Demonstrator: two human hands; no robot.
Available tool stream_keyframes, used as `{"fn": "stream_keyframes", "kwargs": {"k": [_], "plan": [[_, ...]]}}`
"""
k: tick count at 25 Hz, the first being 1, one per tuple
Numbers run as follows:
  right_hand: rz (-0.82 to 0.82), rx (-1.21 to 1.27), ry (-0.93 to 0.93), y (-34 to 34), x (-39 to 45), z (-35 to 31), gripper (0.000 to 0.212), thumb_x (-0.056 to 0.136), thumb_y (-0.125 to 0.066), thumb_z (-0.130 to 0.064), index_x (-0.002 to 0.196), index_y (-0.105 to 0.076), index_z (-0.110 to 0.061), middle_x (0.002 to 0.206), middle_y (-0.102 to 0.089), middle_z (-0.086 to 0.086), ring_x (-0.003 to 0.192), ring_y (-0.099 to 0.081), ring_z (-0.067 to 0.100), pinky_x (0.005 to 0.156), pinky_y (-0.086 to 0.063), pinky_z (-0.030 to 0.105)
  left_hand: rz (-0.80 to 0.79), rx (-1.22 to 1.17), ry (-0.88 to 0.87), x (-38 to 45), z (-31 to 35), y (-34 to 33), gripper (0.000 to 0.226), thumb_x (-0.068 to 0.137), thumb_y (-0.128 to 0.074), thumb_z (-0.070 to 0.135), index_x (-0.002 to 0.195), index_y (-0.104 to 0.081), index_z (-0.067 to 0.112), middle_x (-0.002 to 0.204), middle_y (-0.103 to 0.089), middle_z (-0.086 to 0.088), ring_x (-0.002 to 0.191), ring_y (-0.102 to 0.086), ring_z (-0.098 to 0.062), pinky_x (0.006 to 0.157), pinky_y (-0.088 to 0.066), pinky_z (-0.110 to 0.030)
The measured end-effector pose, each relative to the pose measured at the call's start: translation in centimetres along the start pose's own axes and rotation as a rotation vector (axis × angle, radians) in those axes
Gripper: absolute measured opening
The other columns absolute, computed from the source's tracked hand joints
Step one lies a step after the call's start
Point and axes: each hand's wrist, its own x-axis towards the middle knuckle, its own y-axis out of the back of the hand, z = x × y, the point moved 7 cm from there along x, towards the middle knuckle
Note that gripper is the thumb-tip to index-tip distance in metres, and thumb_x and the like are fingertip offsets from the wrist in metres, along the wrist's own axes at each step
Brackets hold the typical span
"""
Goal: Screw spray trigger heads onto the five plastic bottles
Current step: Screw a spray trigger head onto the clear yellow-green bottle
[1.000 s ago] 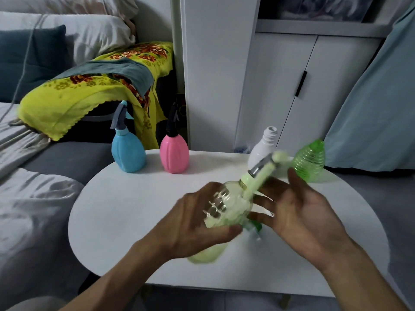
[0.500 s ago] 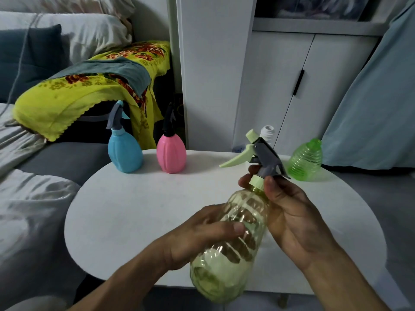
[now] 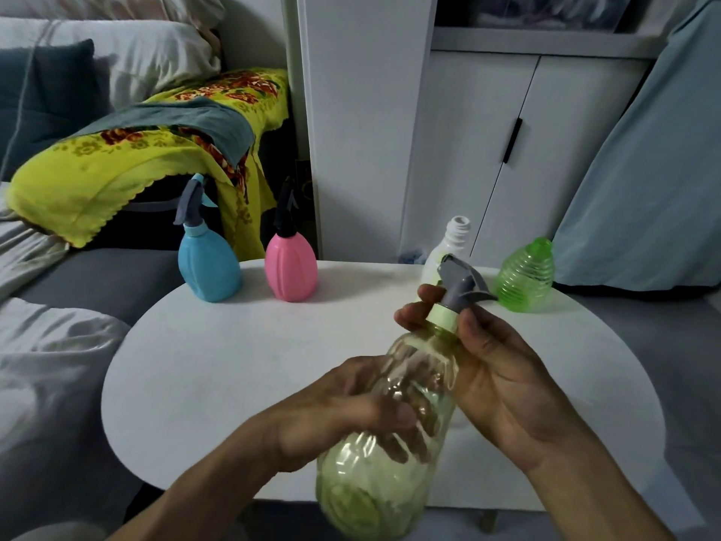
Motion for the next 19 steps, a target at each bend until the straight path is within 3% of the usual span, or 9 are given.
{"fn": "stream_keyframes", "kwargs": {"k": [2,5,9,14,17,19], "plan": [[0.033,-0.094,0.045,-0.1,0.1,-0.2,0.025,0.084,-0.066,-0.024,0.104,-0.076,-0.013,0.104,-0.074,0.015,0.099,-0.07,0.024,0.083,-0.056,0.037,0.038,0.061,-0.004,0.0,-0.1,0.2,0.04,0.071,-0.07,0.031,0.104,-0.065,0.008,0.095,-0.073,-0.006,0.086,-0.07,-0.021,0.077,-0.055,-0.036],[0.075,-0.173,0.097,-0.3,0.2,-0.4,0.021,0.084,-0.064,-0.026,0.098,-0.077,-0.015,0.097,-0.074,0.012,0.095,-0.07,0.022,0.081,-0.056,0.035,0.072,0.092,-0.033,0.1,-0.3,0.5,0.032,0.072,-0.073,0.033,0.1,-0.066,0.019,0.092,-0.072,-0.004,0.085,-0.07,-0.016,0.076,-0.056,-0.031],[0.129,-0.253,0.125,0.0,0.1,-0.2,0.02,0.09,-0.059,-0.022,0.097,-0.077,-0.017,0.094,-0.076,0.008,0.094,-0.071,0.02,0.079,-0.056,0.031,0.132,0.176,-0.032,0.1,-0.5,0.8,0.035,0.073,-0.075,0.034,0.102,-0.065,0.017,0.094,-0.07,-0.01,0.087,-0.066,-0.018,0.08,-0.055,-0.034],[0.146,-0.167,0.184,0.2,0.0,-0.5,0.017,0.09,-0.062,-0.02,0.098,-0.076,-0.015,0.105,-0.075,0.01,0.099,-0.071,0.02,0.081,-0.056,0.029,0.354,0.414,-0.065,-0.1,0.1,2.2,0.064,0.062,-0.079,0.055,0.12,-0.054,0.043,0.106,-0.07,0.018,0.093,-0.068,-0.003,0.076,-0.058,-0.022],[0.004,-0.102,0.043,-0.6,0.1,0.1,0.034,0.079,-0.078,-0.024,0.108,-0.073,-0.008,0.121,-0.068,0.02,0.112,-0.066,0.029,0.089,-0.054,0.037,0.247,0.459,-0.092,0.2,0.3,1.2,0.046,0.065,-0.079,0.038,0.107,-0.06,0.031,0.095,-0.071,0.007,0.081,-0.068,-0.007,0.071,-0.058,-0.028],[-0.027,-0.133,-0.022,-0.6,0.0,0.5,0.04,0.078,-0.077,-0.023,0.114,-0.071,-0.006,0.124,-0.067,0.023,0.118,-0.063,0.031,0.092,-0.053,0.038,0.217,0.462,-0.079,0.4,0.2,1.0,0.04,0.065,-0.076,0.028,0.102,-0.06,0.024,0.091,-0.069,-0.001,0.081,-0.067,-0.017,0.071,-0.058,-0.034]]}}
